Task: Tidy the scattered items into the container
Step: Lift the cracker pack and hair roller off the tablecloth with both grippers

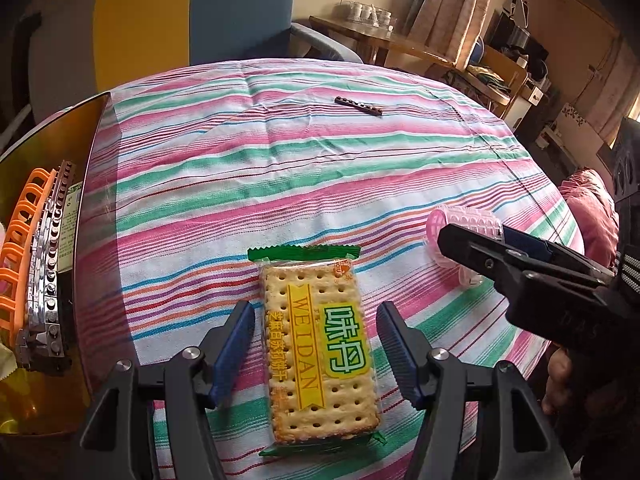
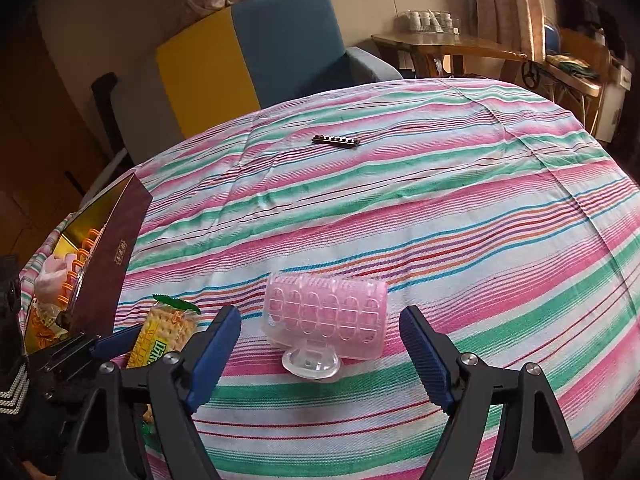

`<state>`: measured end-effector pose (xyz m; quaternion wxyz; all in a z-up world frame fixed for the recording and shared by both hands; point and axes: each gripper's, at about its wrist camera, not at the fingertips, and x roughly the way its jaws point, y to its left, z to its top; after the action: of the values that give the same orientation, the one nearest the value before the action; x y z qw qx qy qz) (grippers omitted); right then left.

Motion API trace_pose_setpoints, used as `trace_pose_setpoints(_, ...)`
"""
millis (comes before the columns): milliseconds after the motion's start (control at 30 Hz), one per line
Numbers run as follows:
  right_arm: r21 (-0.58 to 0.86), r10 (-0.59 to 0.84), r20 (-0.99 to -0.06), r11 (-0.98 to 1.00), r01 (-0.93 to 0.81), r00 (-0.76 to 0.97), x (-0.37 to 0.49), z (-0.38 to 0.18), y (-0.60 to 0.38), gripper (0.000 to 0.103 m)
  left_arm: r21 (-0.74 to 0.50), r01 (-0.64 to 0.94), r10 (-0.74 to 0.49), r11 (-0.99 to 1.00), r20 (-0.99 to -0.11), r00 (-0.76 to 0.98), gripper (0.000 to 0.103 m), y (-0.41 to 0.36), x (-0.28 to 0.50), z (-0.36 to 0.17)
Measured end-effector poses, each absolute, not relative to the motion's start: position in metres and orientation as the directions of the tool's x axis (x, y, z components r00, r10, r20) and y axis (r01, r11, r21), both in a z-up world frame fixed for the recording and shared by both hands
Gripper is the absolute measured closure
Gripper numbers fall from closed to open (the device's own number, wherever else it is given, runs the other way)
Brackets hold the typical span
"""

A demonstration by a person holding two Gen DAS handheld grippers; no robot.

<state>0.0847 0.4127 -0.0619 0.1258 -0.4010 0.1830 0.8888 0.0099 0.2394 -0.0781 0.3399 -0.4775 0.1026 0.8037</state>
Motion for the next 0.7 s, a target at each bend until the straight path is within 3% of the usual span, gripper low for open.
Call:
trace_pose_setpoints(67, 0.195, 0.095, -0.762, -0.91, -0.366, -0.641, 0.082, -0.064, 0.41, 0.023, -0.155, -0.647, 0.449, -0.747, -0.835, -0.318, 0.039, 0.239, 0.01, -0.079)
trace_pose_setpoints(167, 0.172, 0.115, -0.764, -0.912, -0.372, -0.635, 0.084, -0.066, 0.411, 0.037, -0.153, -0.648, 0.452, -0.747, -0.831, -0.325, 0.038, 0.239, 0.011, -0.079)
trace_pose_setpoints(500, 0.213, 0.108, -0.759, -0.891, -0.402, -0.641, 0.112, -0.067, 0.424, 0.036, -0.199, -0.641, 0.479, -0.742, -0.826, -0.298, 0.037, 0.234, 0.011, -0.076)
trace_pose_setpoints(700, 0.256, 0.095, -0.752, -0.87, -0.421, -0.652, 0.118, -0.067, 0.426, 0.025, -0.225, -0.634, 0.488, -0.74, -0.828, -0.275, 0.037, 0.235, 0.007, -0.074)
